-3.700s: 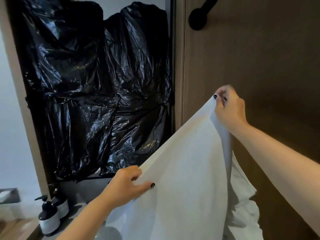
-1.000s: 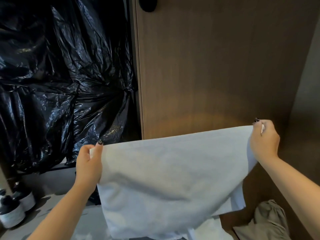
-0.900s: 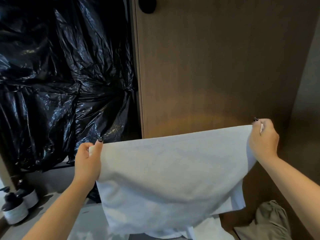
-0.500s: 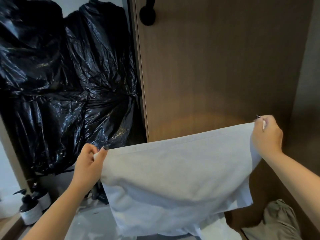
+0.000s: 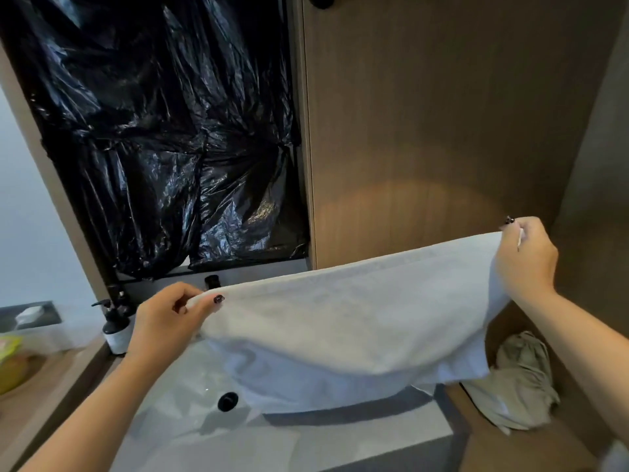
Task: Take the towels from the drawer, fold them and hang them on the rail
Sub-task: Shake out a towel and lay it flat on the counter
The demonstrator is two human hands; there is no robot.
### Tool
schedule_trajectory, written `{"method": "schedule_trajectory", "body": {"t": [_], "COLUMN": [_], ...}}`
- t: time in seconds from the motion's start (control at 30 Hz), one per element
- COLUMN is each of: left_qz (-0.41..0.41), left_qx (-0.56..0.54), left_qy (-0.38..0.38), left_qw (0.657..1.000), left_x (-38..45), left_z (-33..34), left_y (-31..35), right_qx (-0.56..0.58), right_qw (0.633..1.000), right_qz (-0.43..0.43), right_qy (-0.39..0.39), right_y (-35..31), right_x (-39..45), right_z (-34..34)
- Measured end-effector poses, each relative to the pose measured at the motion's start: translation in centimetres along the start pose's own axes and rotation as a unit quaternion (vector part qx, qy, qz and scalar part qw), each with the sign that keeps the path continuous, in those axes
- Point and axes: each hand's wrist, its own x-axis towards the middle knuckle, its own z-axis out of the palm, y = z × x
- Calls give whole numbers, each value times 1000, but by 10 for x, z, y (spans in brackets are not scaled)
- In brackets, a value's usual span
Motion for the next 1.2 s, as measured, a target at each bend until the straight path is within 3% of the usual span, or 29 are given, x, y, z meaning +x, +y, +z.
{"method": "schedule_trajectory", "body": {"t": [0.17, 0.27, 0.47, 0.63, 0.77, 0.83, 0.93, 1.2], "left_qz": [-11, -31, -134, -225, -251, -259, -275, -327], "left_qx": [4, -7, -11, 10, 1, 1, -6, 1], "left_qy": [75, 81, -6, -38, -35, -28, -11, 1], "left_qw": [997, 996, 991, 974, 967, 966, 961, 945], "left_x": [-22, -33, -68, -93, -91, -83, -67, -39], "left_z": [-29, -38, -25, -5, 20, 35, 57, 111], "left_y": [-3, 0, -20, -50, -58, -56, -56, -89], "right_qx": [14, 20, -75, -124, -273, -330, -367, -365], "right_qw": [1000, 1000, 983, 918, 815, 779, 764, 784], "right_qz": [-4, -15, -87, -137, -233, -256, -297, -288], "right_qy": [23, 17, -144, -352, -456, -468, -439, -411], "right_y": [-23, -30, 2, 40, 70, 84, 102, 133], "right_x": [-31, -41, -73, -88, -78, -69, -50, -4], "right_z": [-18, -29, -43, -54, -26, -3, 30, 116]}}
